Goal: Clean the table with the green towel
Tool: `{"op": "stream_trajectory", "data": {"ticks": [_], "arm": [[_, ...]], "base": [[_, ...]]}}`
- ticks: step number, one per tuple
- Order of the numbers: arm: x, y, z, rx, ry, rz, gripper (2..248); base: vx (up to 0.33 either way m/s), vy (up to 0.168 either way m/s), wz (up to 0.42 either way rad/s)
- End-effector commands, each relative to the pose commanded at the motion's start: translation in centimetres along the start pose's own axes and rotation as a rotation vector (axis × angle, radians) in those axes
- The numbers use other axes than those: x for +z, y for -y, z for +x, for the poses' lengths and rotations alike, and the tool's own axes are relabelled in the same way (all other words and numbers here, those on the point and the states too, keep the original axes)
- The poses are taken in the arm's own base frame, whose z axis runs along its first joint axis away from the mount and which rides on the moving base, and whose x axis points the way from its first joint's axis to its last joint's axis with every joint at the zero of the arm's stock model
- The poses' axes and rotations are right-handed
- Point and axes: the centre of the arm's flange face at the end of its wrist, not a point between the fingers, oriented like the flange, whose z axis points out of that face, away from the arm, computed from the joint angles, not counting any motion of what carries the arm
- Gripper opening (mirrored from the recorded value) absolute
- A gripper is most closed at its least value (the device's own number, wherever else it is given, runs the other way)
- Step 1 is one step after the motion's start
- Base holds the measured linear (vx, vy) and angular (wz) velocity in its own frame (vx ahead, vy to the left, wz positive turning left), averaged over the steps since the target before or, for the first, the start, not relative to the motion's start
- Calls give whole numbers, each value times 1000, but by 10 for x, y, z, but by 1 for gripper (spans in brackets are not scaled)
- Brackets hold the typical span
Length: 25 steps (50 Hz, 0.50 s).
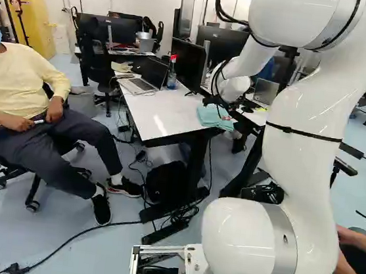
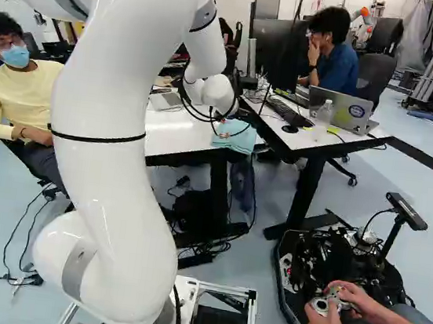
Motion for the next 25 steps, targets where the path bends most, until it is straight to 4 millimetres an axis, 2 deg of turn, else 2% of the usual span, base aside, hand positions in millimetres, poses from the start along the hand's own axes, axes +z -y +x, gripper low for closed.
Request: {"op": "stream_trajectory", "data": {"ticks": [25], "arm": [[16,5,5,-6,77,6,247]], "base": [[0,0,0]]}}
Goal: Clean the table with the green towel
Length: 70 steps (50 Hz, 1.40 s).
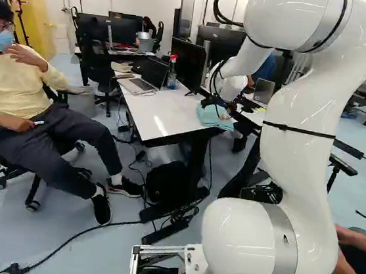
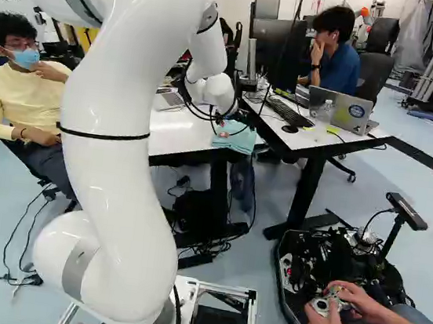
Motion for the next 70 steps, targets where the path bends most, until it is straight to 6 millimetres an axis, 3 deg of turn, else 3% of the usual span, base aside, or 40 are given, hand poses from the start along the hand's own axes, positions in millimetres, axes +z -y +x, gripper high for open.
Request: {"op": "stream_trajectory", "data": {"ticks": [52,58,59,63,64,68,70], "arm": [[8,2,2,-2,54,2,247],[8,2,2,-2,54,2,243],[8,2,2,-2,54,2,230],[8,2,2,-2,54,2,230],[8,2,2,-2,54,2,217],[8,2,2,-2,54,2,217],[8,2,2,-2,54,2,205]], "base": [[0,0,0],[0,0,0],[0,0,0],[0,0,0],[0,0,0],[0,0,0],[0,0,0]]}}
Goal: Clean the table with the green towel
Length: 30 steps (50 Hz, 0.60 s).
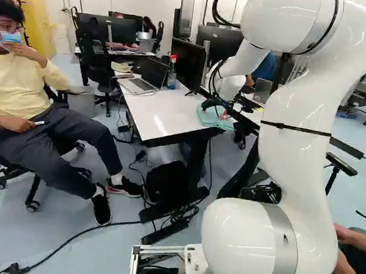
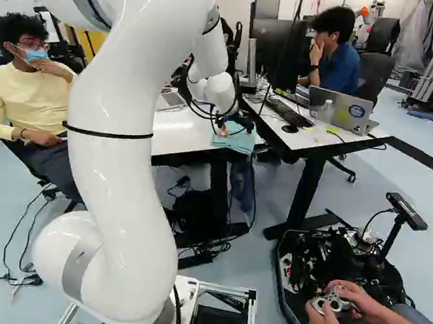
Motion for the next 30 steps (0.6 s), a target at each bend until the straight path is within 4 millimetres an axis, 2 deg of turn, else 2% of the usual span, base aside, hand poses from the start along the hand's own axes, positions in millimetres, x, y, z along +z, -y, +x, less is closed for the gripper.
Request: {"op": "stream_trajectory", "data": {"ticks": [4,5,9,10,14,15,19,20,25,26,30], "arm": [[0,0,0,0,0,0,205],[0,0,0,0,-1,0,193],[0,0,0,3,-5,0,193],[0,0,1,4,-6,0,180],[0,0,1,8,-13,0,180],[0,0,1,9,-14,0,168],[0,0,2,14,-20,-1,168],[0,0,2,16,-21,-1,156],[0,0,2,20,-24,-1,156],[0,0,2,20,-25,-1,144],[0,0,2,21,-25,-1,144]], "base": [[0,0,0],[0,0,0],[0,0,0],[0,0,0],[0,0,0],[0,0,0],[0,0,0],[0,0,0],[0,0,0],[0,0,0],[0,0,0]]}}
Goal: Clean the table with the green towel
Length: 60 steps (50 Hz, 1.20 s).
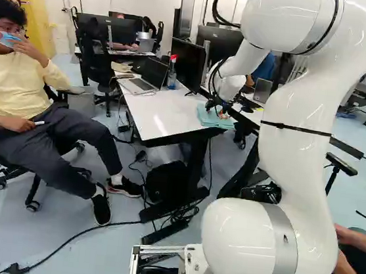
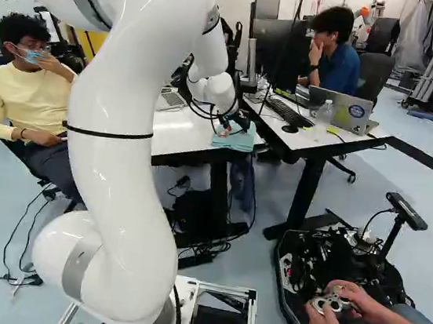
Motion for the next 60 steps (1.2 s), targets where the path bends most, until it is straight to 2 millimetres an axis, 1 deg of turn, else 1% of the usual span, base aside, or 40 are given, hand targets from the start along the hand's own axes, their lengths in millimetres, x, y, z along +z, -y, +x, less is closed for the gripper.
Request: {"op": "stream_trajectory", "data": {"ticks": [1,5,6,10,11,16,17,21,22,26,27,32,33,37,38,42,43,47,48,60], "arm": [[0,0,0,0,0,0,132],[0,0,0,0,0,0,132],[0,0,0,0,0,0,120],[0,0,0,0,0,0,120],[0,0,0,0,0,0,108],[0,0,0,0,0,0,108],[0,0,0,0,0,0,96],[0,0,0,0,0,0,96],[0,0,0,0,0,0,84],[0,0,0,0,0,0,84],[0,0,0,0,0,0,72],[0,0,0,0,0,0,72],[0,0,0,0,0,0,61],[0,0,0,0,0,0,61],[0,0,0,0,0,0,52],[0,0,0,0,0,0,52],[0,0,0,0,0,0,46],[0,0,0,0,0,0,46],[0,0,0,0,0,0,41],[0,0,0,0,0,0,36]], "base": [[0,0,0],[0,0,0],[0,0,0],[0,0,0],[0,0,0],[0,0,0],[0,0,0],[0,0,0],[0,0,0],[0,0,0],[0,0,0],[0,0,0],[0,0,0],[0,0,0],[0,0,0],[0,0,0],[0,0,0],[0,0,0],[0,0,0],[0,0,0]]}}
